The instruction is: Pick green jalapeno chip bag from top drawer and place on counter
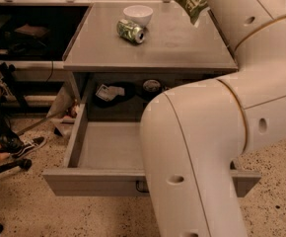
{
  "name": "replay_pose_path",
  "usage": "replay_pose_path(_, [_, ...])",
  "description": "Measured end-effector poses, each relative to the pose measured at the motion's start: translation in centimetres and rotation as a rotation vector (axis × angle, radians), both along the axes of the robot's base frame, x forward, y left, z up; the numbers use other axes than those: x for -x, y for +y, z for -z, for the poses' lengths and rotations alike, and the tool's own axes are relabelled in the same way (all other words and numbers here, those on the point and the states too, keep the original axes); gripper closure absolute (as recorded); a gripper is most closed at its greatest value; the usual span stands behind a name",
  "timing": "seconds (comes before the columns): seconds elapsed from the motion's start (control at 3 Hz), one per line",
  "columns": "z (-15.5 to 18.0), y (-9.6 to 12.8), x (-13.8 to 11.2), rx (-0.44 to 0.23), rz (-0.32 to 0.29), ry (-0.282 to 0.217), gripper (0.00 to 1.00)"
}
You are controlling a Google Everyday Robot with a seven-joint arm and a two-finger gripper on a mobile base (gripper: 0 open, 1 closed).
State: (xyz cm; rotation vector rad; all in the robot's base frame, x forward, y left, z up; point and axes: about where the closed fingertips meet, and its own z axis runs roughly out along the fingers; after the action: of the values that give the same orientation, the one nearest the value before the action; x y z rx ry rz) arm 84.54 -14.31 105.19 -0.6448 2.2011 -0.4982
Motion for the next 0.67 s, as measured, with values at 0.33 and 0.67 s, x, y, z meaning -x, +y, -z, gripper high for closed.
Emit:
replay_pose_path(0.33, [0.84, -3.51, -0.75, -0.063, 0.047, -0.019, 1.00])
replay_pose_path(0.67, [1.18, -3.71, -0.81, -0.066, 0.052, -0.015, 1.00])
